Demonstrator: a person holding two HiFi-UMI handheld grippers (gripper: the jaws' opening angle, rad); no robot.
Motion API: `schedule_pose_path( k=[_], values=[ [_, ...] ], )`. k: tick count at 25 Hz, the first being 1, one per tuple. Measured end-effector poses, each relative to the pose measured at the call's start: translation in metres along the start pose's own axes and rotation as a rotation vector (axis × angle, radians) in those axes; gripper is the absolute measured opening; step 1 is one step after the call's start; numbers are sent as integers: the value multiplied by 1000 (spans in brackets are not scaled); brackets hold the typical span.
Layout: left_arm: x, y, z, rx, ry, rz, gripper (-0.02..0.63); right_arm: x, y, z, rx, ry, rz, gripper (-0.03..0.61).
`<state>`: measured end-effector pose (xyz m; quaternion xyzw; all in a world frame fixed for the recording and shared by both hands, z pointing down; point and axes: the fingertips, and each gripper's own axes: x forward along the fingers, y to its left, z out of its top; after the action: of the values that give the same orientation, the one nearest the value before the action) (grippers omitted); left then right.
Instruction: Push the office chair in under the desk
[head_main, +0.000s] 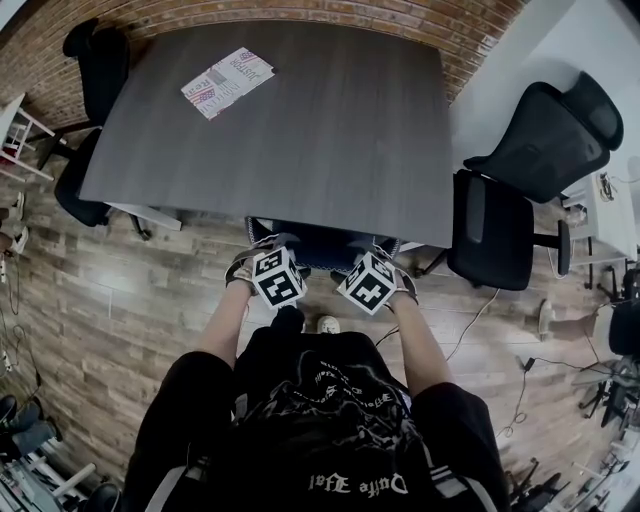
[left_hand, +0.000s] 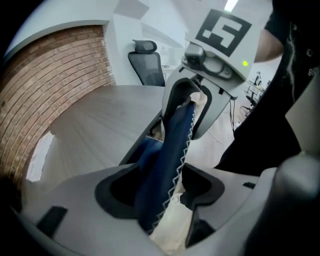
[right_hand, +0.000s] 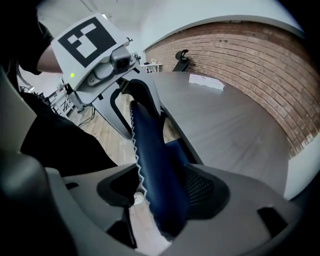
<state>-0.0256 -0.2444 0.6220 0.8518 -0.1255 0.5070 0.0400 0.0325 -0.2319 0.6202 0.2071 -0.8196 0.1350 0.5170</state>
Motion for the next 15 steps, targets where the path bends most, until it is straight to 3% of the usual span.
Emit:
schedule_pose_path(
  k=[5, 15],
  values=[
    [-24, -2, 9, -111, -108, 53, 268, -22, 2, 7, 91, -100, 4, 264],
    [-79, 5, 42, -324, -398, 112, 267, -83, -26, 30, 264, -364, -169, 264]
  ],
)
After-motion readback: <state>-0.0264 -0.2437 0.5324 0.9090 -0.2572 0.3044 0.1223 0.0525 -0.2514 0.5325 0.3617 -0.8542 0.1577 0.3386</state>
